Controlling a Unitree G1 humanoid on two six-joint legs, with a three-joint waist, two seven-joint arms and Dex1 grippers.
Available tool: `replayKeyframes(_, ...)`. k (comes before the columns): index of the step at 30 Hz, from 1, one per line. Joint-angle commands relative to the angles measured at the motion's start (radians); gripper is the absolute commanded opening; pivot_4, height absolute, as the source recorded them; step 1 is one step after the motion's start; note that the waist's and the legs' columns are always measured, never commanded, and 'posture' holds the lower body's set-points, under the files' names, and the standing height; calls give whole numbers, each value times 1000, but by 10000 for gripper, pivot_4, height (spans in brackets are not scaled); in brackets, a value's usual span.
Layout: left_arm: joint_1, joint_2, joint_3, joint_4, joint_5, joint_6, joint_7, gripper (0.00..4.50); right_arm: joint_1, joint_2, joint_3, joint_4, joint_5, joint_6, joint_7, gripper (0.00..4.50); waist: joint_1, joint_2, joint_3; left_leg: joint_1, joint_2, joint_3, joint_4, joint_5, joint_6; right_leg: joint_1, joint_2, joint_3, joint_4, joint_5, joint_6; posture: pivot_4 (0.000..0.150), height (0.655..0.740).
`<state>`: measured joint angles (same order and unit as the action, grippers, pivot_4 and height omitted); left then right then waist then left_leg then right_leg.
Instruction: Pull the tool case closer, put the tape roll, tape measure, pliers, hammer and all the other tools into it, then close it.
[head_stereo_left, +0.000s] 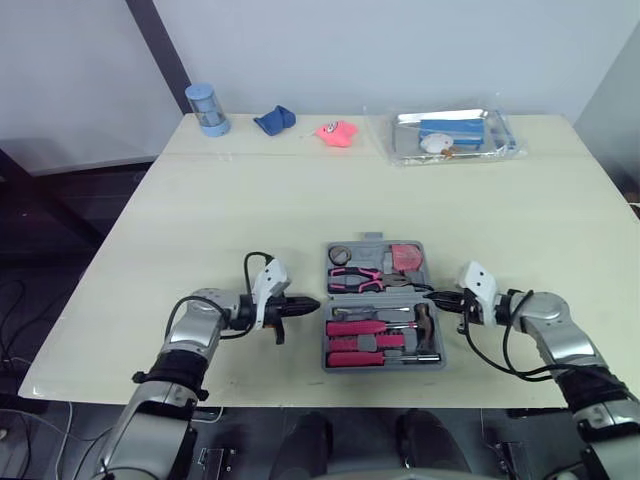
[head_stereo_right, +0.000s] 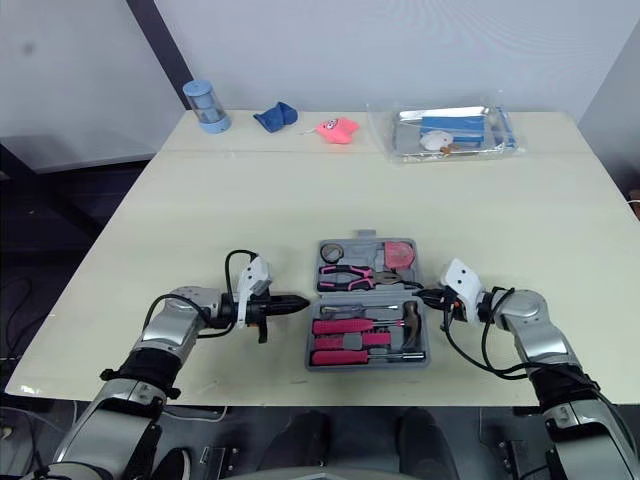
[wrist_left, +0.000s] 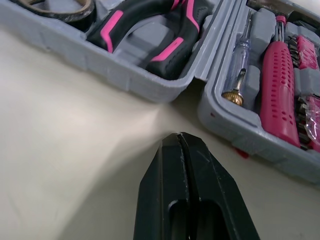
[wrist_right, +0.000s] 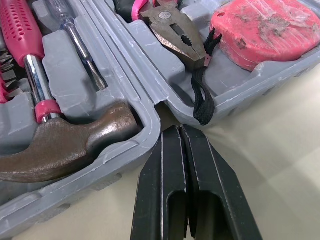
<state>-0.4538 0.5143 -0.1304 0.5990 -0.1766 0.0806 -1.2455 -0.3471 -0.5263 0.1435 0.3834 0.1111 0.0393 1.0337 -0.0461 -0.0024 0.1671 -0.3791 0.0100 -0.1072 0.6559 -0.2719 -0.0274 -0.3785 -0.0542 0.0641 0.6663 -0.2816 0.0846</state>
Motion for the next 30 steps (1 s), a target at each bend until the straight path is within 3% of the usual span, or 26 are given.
replayKeyframes(1,-21,-19,-13,24,19,-17,-3,0,-26,18,8,-6,0,-24,7,385,-1,0,0,0,0,0,0,0,0,0,0,0,0,0,0,1500,7400)
replayKeyframes(17,-53,-82,-32,48,52,-25,2,0,4,13,20,-53,13,-1,57,385,2,0,0,0,0,0,0,0,0,0,0,0,1,0,0,1500,7400)
replayKeyframes(30,38,-48,-79,-134,32,68,-97,0,82,-33,35,-196,47,110,142,385,2,0,0,0,0,0,0,0,0,0,0,0,0,0,0,1500,7400)
